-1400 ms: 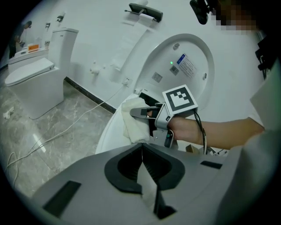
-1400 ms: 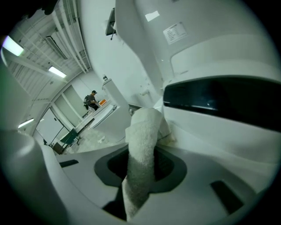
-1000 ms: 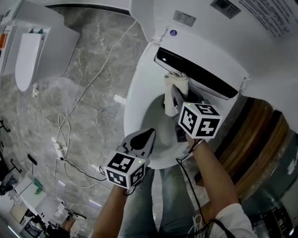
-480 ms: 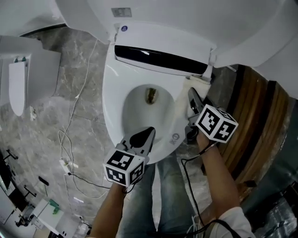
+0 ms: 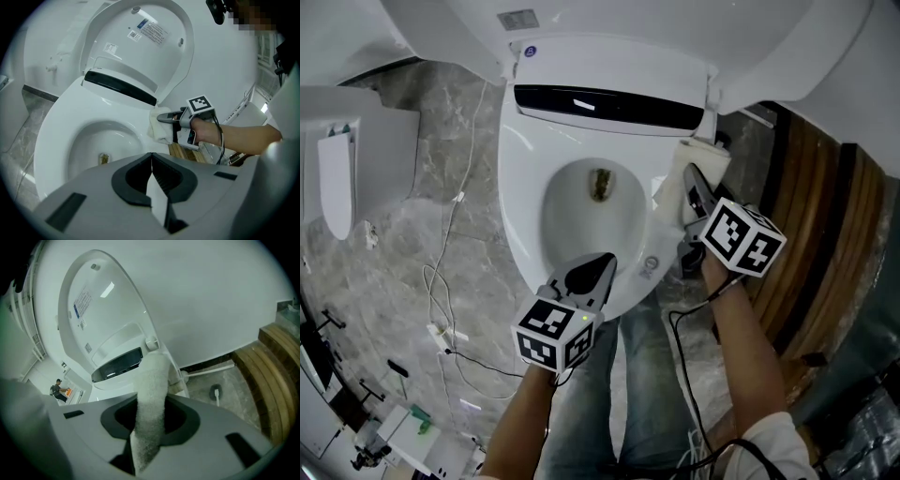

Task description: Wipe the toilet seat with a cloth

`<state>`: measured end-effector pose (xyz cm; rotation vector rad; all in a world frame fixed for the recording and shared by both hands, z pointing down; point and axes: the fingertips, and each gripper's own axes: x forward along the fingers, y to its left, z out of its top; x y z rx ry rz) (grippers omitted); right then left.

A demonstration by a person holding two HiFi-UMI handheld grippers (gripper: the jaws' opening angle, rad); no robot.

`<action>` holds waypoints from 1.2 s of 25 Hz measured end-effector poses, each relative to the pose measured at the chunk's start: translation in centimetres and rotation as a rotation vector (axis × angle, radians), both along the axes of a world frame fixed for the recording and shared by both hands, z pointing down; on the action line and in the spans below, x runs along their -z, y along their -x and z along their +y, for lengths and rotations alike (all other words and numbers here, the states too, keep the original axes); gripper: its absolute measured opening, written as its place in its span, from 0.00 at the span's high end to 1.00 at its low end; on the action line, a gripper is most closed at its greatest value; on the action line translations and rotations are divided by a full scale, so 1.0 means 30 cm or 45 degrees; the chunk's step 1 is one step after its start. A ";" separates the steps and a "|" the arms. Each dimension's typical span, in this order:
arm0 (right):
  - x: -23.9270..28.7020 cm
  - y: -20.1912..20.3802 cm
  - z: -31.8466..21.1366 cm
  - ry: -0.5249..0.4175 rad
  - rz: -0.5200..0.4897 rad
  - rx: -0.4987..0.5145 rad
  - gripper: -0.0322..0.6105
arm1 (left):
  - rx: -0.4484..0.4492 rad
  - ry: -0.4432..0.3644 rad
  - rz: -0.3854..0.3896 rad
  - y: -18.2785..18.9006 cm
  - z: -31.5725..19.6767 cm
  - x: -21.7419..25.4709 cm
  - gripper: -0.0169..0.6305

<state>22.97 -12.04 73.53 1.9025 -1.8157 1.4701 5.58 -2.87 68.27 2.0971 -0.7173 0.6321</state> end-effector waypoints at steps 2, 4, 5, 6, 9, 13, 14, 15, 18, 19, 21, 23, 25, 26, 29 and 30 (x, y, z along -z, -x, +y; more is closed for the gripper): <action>0.000 -0.007 0.001 0.003 0.004 0.004 0.81 | 0.020 -0.027 -0.005 0.015 -0.012 -0.003 0.95; 0.022 -0.010 -0.011 0.001 0.010 0.005 0.81 | 0.048 -0.048 -0.009 0.031 -0.026 0.005 0.95; 0.045 -0.004 -0.018 -0.010 0.006 0.014 0.81 | 0.067 -0.057 -0.007 0.038 -0.032 0.018 0.95; 0.077 0.010 -0.022 -0.032 0.003 0.035 0.81 | 0.085 -0.065 0.003 0.045 -0.036 0.038 0.95; 0.205 0.076 0.000 -0.100 0.020 0.126 0.81 | 0.122 -0.088 0.053 0.080 -0.023 0.128 0.95; 0.399 0.135 0.028 -0.158 0.056 0.144 0.81 | 0.142 -0.167 0.079 0.139 -0.021 0.270 0.95; 0.448 0.147 0.033 -0.176 0.063 0.135 0.81 | 0.145 -0.201 0.075 0.152 -0.028 0.310 0.95; 0.499 0.163 0.046 -0.194 0.074 0.125 0.81 | 0.148 -0.230 0.069 0.169 -0.027 0.355 0.95; 0.657 0.245 0.156 -0.220 0.090 0.105 0.81 | 0.167 -0.265 0.029 0.235 0.024 0.518 0.95; 0.704 0.282 0.205 -0.219 0.086 0.109 0.81 | 0.185 -0.269 0.017 0.259 0.044 0.581 0.95; 0.788 0.358 0.295 -0.214 0.080 0.137 0.81 | 0.237 -0.289 0.012 0.303 0.071 0.715 0.95; 0.883 0.415 0.371 -0.213 0.079 0.151 0.81 | 0.290 -0.313 0.020 0.337 0.095 0.843 0.95; 0.993 0.452 0.450 -0.218 0.070 0.127 0.81 | 0.315 -0.327 0.032 0.360 0.139 0.952 0.95; 1.043 0.467 0.488 -0.226 0.063 0.113 0.81 | 0.316 -0.334 0.042 0.368 0.161 0.999 0.95; 1.142 0.505 0.574 -0.258 0.091 0.102 0.81 | 0.309 -0.360 0.077 0.376 0.212 1.101 0.95; 1.159 0.514 0.594 -0.262 0.125 0.115 0.81 | 0.314 -0.366 0.088 0.374 0.228 1.122 0.95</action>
